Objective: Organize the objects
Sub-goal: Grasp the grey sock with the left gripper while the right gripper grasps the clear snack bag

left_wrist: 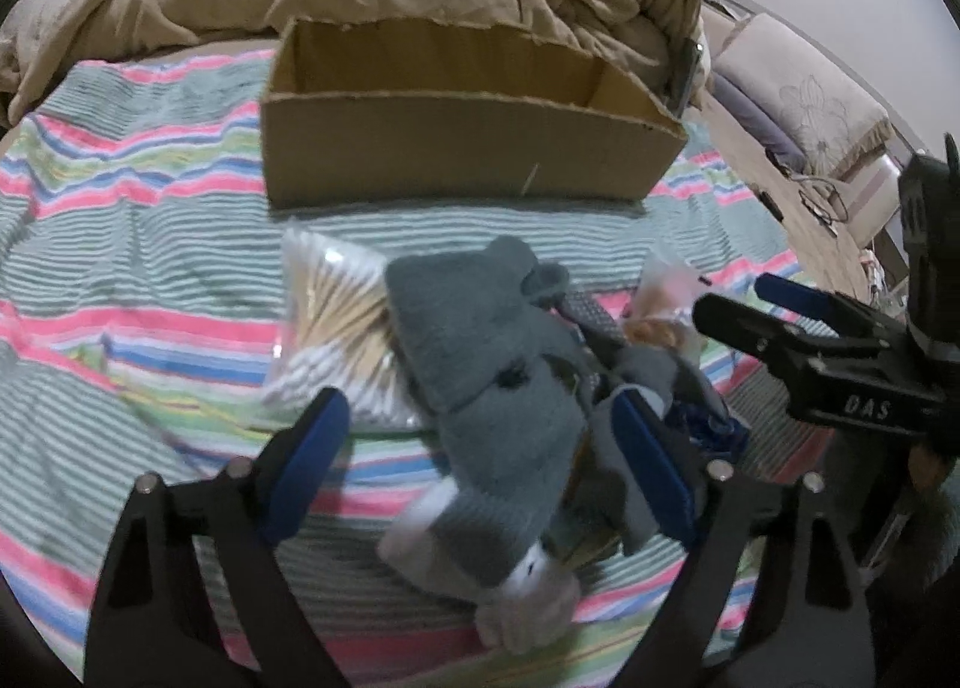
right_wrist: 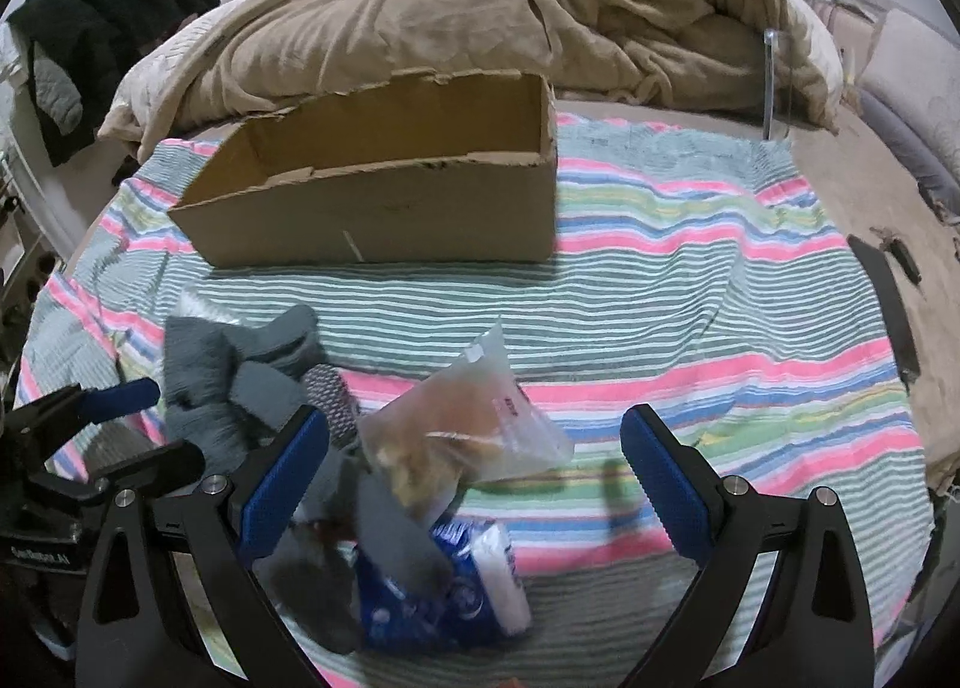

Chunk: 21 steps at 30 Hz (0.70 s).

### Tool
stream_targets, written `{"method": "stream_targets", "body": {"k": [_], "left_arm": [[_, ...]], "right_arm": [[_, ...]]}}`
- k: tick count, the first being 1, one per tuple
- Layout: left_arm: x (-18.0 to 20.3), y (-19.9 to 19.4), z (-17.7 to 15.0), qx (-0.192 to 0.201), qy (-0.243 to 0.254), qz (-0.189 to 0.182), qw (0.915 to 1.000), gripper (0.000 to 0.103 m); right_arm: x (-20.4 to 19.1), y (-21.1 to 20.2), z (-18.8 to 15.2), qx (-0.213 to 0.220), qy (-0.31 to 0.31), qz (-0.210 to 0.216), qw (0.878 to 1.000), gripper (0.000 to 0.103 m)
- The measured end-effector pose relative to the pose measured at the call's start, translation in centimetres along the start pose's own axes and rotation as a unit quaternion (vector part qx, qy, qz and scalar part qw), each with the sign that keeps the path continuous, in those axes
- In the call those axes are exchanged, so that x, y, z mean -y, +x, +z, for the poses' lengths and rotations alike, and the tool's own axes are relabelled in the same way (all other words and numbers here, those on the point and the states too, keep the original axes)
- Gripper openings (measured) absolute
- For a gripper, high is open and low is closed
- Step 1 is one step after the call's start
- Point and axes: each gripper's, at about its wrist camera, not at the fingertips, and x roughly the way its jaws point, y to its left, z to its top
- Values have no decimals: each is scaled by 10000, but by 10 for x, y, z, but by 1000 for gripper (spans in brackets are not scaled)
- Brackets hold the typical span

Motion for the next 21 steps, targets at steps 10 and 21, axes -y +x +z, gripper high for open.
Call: {"method": "stream_targets", "body": {"k": [10,21], "left_arm": [[4,13,6,-44,142,49,9999,61],[15,2,7,251,358,-33,9990,41]], "right_arm": [[6,32,2,-379,104,130,9991,81],[0,19,1,-170,-19,410,9990,48]]}}
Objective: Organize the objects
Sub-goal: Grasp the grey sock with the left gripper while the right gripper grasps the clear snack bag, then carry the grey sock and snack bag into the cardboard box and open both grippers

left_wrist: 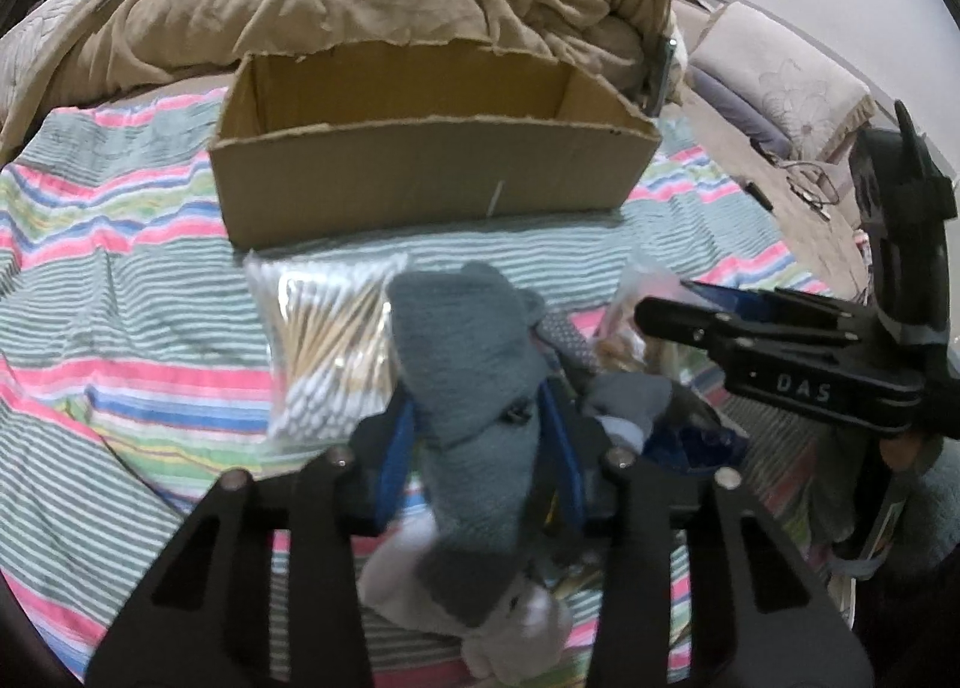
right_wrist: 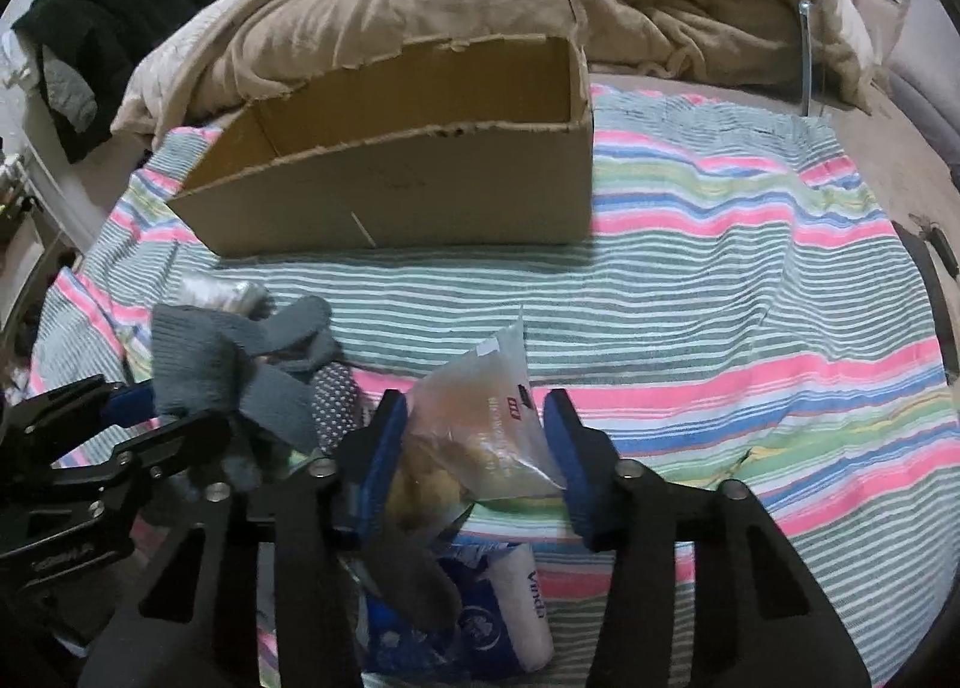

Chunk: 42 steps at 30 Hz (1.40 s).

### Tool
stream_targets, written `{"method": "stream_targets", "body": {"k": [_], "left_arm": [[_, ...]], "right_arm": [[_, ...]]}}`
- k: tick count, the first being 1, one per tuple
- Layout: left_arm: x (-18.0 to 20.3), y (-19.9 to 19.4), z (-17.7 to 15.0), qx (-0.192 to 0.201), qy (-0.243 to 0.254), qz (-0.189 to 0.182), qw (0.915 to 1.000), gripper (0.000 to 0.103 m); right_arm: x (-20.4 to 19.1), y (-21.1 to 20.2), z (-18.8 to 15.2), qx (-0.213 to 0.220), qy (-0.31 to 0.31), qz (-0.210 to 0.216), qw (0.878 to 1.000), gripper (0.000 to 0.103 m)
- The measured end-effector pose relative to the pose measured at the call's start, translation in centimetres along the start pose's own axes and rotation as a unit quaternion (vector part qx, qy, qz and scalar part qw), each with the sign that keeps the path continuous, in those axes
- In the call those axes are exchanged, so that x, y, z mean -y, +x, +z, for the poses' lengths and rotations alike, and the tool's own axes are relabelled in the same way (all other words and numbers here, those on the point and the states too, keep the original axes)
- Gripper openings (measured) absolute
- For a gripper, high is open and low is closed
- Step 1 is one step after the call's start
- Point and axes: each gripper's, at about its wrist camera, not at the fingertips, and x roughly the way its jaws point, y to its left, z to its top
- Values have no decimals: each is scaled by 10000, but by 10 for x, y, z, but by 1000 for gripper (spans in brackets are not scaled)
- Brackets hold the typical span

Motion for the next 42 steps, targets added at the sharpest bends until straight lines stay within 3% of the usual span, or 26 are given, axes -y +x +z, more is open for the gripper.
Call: {"method": "stream_targets", "body": {"k": [4,22,31,42], "left_arm": [[1,-6,1,99,10,-69,9999,38],[5,-55,55,530,57,-74,9986,37],[0,-71,91,757,38,-16,9971,37],[-10,-60,128,800,-5,7,9968,37]], "right_arm": [[-4,-10,1,98,-97,-3,9999,42],[-10,-73,55,777,-208,18,9968,41],[-8,-77,92,923,-243,111,9954,42],[2,-58,126,892,-229,184,9956,42]]}}
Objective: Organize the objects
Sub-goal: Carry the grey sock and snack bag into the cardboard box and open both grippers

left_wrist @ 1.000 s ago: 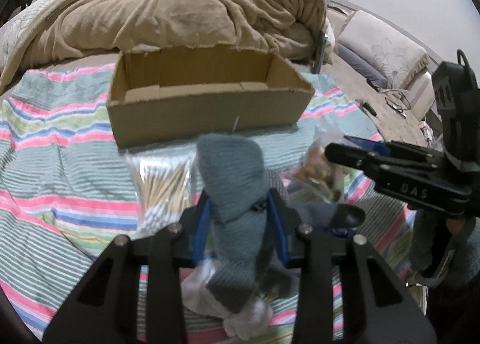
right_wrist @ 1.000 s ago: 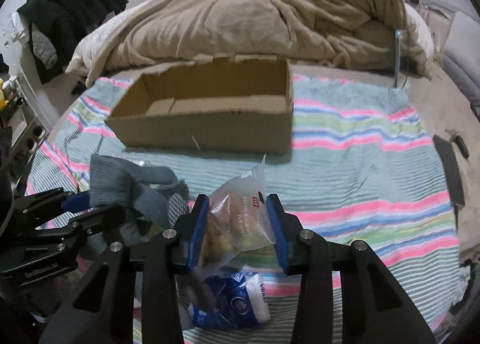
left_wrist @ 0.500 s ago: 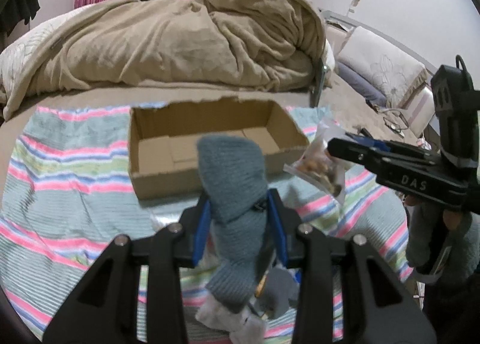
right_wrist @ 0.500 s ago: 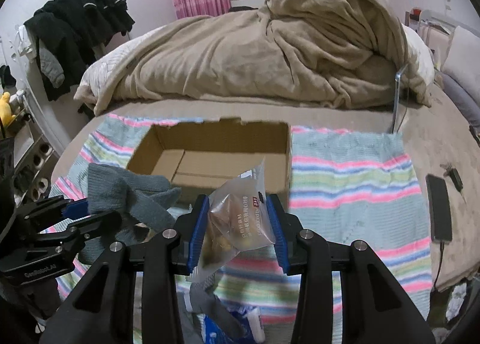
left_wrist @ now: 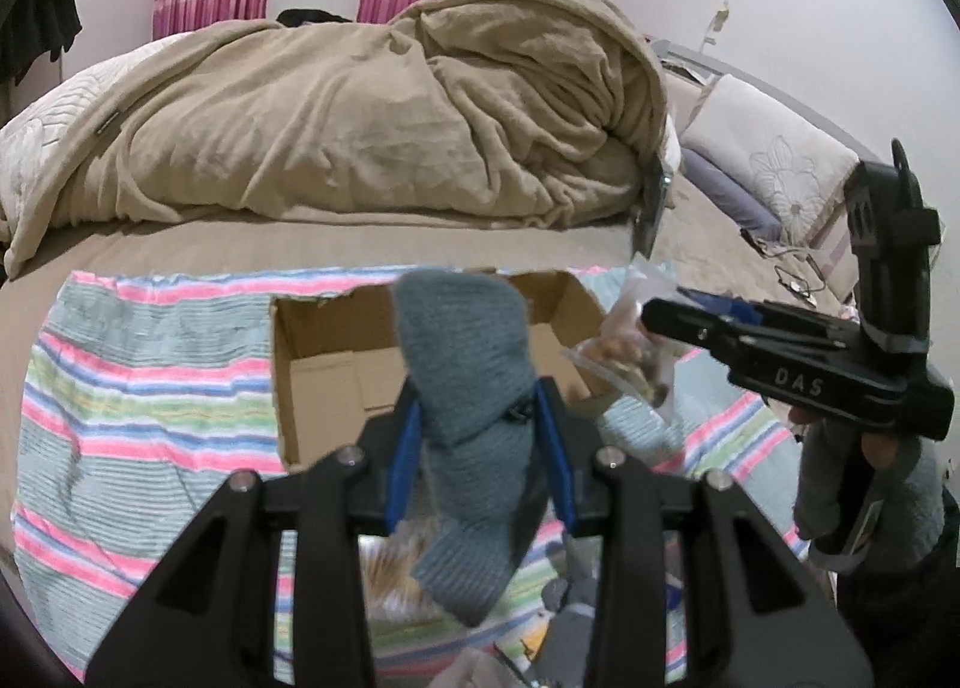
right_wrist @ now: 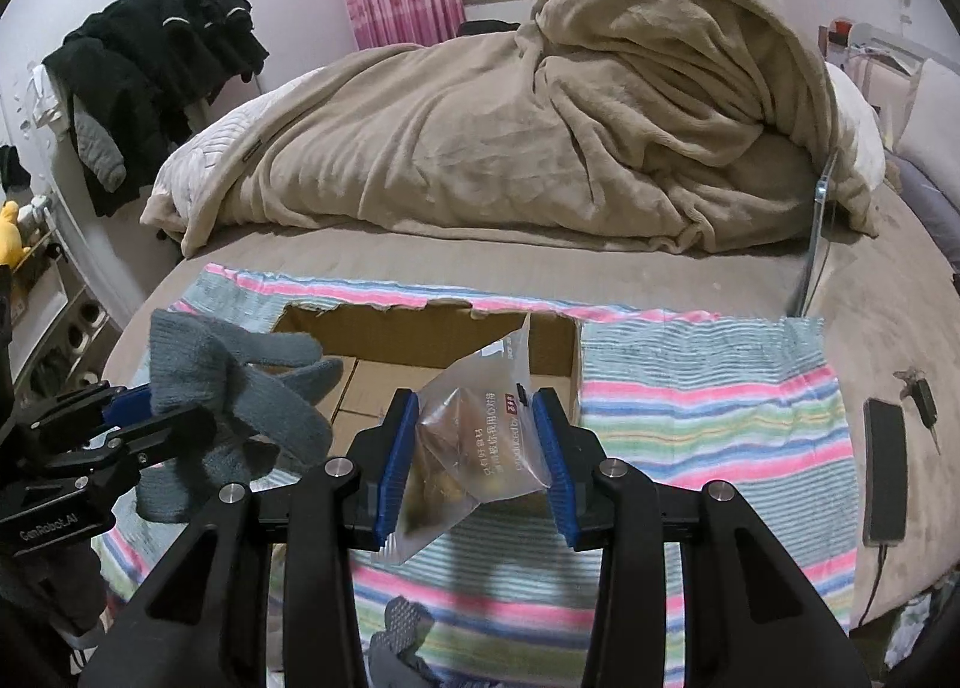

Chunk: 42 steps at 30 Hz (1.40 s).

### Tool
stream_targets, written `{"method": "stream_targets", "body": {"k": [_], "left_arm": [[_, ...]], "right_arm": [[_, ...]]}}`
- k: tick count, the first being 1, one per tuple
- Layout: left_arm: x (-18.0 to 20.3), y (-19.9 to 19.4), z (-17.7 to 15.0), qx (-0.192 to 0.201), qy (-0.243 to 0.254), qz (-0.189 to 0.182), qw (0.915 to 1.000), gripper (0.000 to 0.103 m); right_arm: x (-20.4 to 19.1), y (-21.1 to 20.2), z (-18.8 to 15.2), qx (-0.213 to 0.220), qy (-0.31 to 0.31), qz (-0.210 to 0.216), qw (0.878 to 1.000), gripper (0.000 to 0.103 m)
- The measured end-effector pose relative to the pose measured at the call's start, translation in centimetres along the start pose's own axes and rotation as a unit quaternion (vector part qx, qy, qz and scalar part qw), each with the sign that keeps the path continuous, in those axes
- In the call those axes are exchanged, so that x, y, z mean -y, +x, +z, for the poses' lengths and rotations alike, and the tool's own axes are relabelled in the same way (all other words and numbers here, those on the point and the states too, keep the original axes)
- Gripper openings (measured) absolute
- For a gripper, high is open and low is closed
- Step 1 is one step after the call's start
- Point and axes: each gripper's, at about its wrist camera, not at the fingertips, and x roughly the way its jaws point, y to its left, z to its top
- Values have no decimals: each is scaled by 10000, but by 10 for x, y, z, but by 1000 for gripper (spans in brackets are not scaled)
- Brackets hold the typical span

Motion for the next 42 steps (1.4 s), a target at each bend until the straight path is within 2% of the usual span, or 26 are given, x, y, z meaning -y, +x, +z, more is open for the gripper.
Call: {"method": "stream_targets", "body": {"k": [14,22,34,39,41,42], "left_arm": [[-13,46,20,-118,-200,150,9996,37],[-20,80,12,-376,-326,141,9987,37],[-30,109,-7,-809,-449,88,9957,39],[-32,103,-5,-805,-469,124,9956,41],[-32,99,-4,-780,-477,160,9957,43],[-33,97,-4,-772,-481,172,9957,45]], "right_arm": [[17,41,14,-77,122,120,9998,42],[25,68,2,-318,187,113,9993,42],[25,73,-21,-568,385,-49,9976,42],[21,70,-18,-517,374,-82,9979,44],[18,65,-17,-442,339,-98,9984,47],[17,63,-16,-405,321,-120,9986,54]]}}
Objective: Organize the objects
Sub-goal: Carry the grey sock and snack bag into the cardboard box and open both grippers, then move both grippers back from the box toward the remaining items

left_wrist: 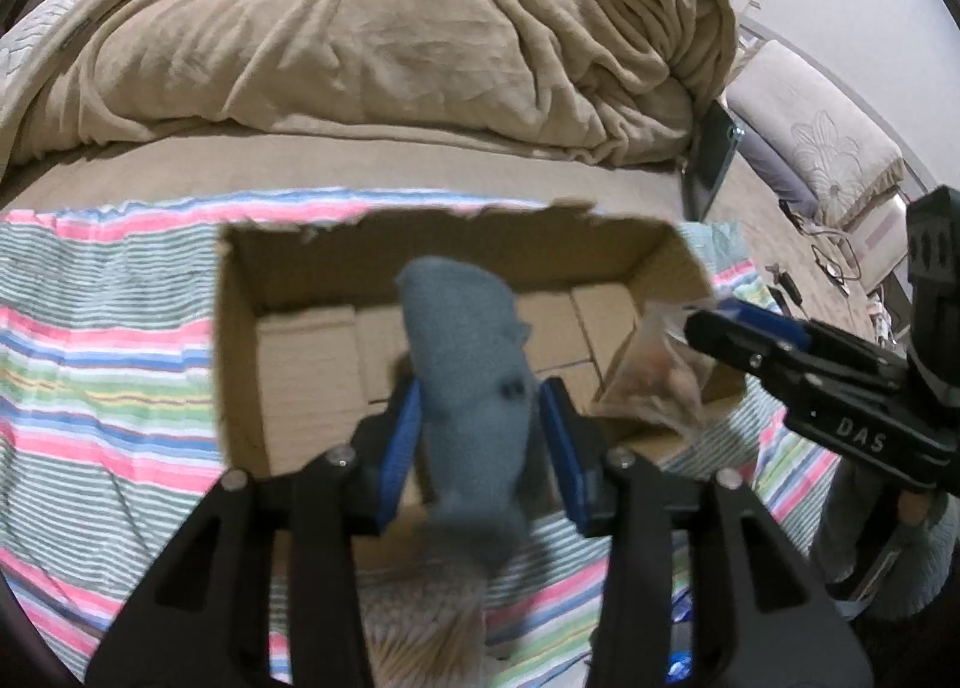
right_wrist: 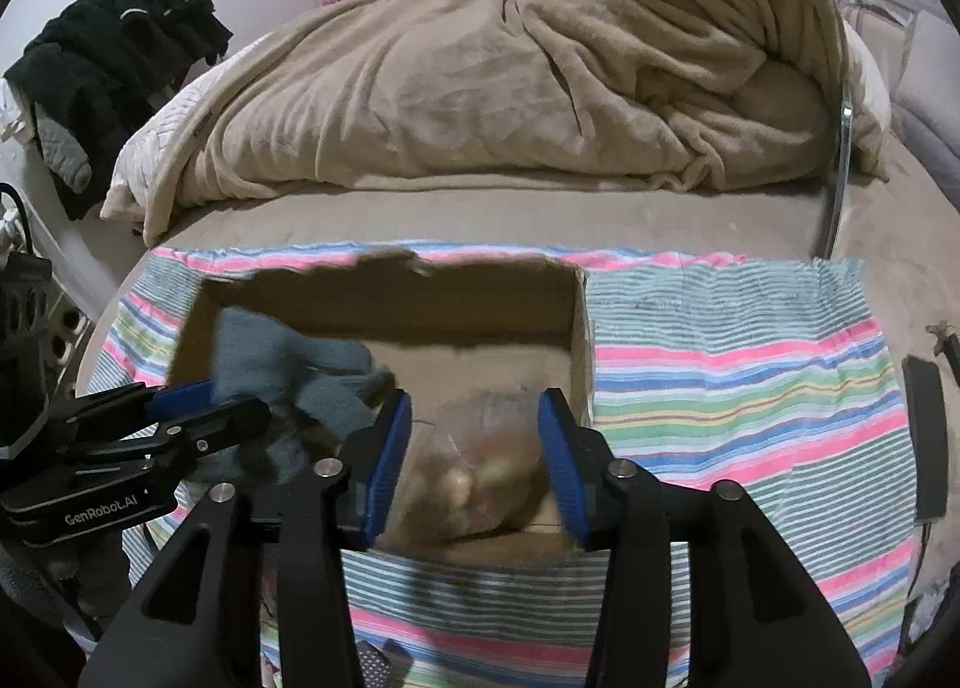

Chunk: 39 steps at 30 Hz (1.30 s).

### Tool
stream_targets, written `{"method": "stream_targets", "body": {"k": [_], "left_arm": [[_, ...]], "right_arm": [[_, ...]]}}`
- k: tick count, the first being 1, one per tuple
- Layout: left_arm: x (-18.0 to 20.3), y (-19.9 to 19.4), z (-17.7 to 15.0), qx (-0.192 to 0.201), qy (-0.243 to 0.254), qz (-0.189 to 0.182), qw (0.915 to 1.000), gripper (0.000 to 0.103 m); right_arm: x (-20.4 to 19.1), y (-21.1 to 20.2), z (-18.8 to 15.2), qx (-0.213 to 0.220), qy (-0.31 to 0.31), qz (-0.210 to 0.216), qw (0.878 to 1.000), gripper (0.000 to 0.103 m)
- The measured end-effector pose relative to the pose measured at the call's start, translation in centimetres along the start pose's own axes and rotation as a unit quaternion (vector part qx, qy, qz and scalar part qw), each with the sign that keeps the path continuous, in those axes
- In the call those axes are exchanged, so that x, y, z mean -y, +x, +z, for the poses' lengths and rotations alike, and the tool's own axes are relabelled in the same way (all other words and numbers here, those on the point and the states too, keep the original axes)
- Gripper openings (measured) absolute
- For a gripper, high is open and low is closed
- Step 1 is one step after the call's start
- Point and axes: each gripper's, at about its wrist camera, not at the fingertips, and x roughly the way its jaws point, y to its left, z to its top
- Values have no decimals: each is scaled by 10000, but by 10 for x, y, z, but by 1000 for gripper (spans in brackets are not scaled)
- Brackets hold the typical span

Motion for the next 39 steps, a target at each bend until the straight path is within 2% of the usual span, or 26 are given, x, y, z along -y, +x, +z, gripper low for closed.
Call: {"method": "stream_targets", "body": {"k": [1,3,6,15,24,39], "left_arm": [[0,-2,0,6,-4,13,10000,46],[0,-6,1,8,-8,52,10000,47],[0,-14,1,59,-44,63,10000,61],[4,-47,-10,215,-12,53,9998,61],[6,-69,-36,199,29,67,9998,62],[3,-60,-92,-256,-102,111,9996,62]], "right_arm": [[-1,-4,0,62,-7,-6,10000,60],[-1,-9,1,129,0,2,9999,63],[-3,-18,2,196,-7,-13,9998,64],[-16,-45,-6,261,-73,14,9996,64],[-22,-62,-29,155,-102,9,9998,64],[-34,-58,-79,-239,-124,133,9995,64]]}}
